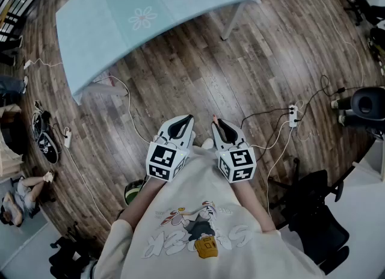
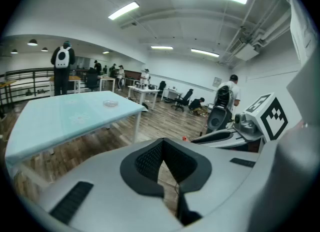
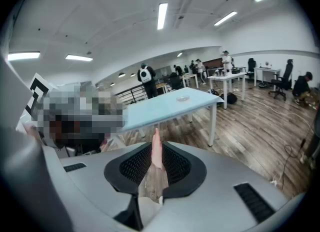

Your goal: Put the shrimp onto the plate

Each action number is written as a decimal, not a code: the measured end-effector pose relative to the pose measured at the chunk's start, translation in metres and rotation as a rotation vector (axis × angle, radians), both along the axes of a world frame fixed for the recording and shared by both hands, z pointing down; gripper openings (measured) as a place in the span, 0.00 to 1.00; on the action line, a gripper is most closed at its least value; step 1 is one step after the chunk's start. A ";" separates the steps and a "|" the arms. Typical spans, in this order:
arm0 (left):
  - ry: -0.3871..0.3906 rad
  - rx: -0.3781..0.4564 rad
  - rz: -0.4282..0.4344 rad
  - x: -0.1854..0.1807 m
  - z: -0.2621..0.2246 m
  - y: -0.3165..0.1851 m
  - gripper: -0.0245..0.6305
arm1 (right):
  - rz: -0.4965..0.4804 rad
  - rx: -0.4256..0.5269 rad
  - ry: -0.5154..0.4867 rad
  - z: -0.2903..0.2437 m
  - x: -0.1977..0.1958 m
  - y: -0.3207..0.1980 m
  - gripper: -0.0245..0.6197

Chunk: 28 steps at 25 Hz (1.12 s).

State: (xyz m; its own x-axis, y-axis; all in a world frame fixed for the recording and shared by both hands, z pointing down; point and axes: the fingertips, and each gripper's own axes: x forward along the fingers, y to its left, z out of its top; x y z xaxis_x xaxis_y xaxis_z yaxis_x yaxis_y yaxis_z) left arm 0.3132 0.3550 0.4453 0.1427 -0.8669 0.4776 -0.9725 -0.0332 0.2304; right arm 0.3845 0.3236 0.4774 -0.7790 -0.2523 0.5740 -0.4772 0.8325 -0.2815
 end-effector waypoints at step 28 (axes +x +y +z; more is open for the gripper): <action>-0.006 0.057 0.126 -0.008 -0.015 -0.027 0.05 | 0.171 -0.001 -0.211 -0.030 -0.025 -0.018 0.17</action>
